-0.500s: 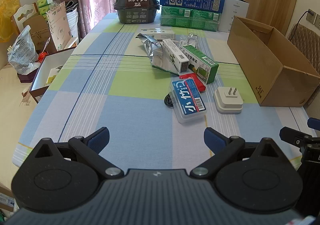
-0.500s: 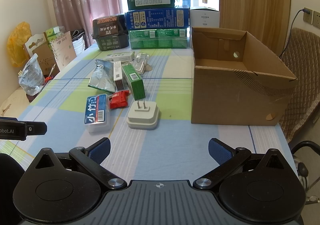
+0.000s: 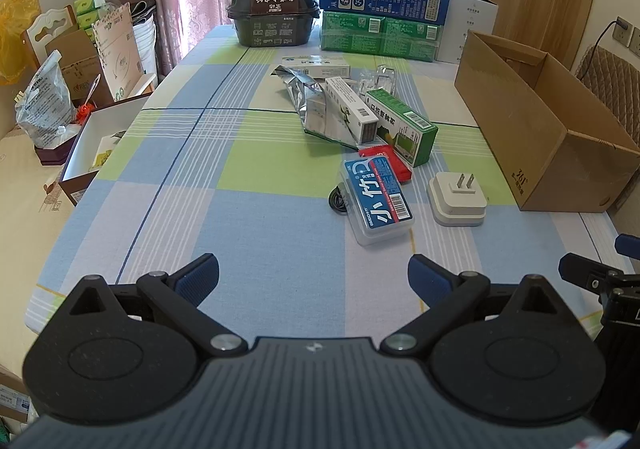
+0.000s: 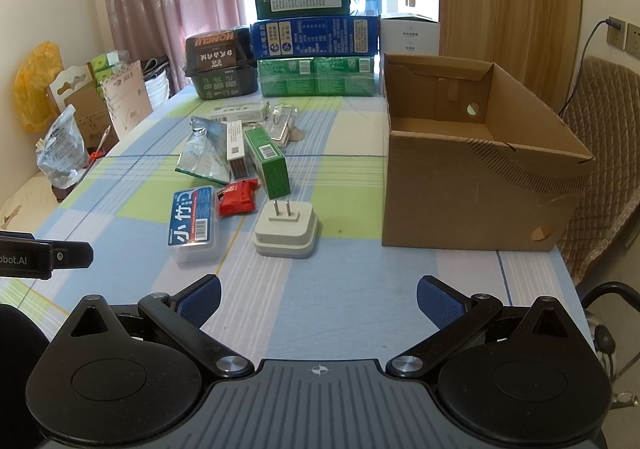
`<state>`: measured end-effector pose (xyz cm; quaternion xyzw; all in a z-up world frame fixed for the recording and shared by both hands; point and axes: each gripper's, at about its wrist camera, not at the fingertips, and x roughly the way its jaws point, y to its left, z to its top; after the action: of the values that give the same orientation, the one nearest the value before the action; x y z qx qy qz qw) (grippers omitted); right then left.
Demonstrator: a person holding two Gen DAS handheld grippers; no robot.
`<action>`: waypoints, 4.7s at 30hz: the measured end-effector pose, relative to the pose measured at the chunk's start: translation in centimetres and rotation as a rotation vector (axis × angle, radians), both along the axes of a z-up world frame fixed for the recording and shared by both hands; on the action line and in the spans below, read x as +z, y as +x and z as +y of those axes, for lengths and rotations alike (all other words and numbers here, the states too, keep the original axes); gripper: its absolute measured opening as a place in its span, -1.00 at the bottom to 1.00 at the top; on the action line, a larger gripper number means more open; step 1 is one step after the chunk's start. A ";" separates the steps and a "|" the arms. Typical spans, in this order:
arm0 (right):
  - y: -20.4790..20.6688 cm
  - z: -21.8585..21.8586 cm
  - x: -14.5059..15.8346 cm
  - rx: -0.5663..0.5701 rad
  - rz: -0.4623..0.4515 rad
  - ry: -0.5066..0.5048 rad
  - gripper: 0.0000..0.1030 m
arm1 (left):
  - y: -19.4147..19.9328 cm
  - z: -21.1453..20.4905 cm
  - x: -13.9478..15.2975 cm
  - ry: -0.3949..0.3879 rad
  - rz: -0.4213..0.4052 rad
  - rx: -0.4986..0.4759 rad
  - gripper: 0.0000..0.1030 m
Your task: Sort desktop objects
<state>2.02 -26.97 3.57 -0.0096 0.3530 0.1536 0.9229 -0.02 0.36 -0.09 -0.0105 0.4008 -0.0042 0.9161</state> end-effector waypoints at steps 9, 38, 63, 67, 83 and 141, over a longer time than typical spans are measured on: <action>0.0 0.1 0.0 0.001 0.000 -0.002 0.97 | 0.0 0.0 0.0 0.001 0.001 0.001 0.93; 1.2 0.2 -0.1 0.018 0.032 0.062 0.97 | 0.9 0.2 0.6 -0.013 0.035 -0.011 0.93; 9.8 2.4 -6.7 0.049 0.098 0.036 0.57 | 11.1 -2.9 -5.7 -0.045 0.046 -0.120 0.74; 10.0 2.2 -6.9 0.049 0.099 0.026 0.57 | 12.3 -3.5 -7.0 -0.079 0.061 -0.132 0.67; 11.5 5.5 -7.4 0.083 0.044 0.000 0.56 | 11.9 -0.6 -7.8 -0.022 0.037 -0.130 0.07; 6.9 4.0 -1.5 0.061 -0.100 0.016 0.22 | 8.0 -3.5 -2.7 0.036 -0.062 -0.173 0.00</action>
<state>8.95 -22.92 2.09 -0.0204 0.3049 0.1837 0.9343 7.98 -3.15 -2.83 0.0410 0.3718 -0.0765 0.9243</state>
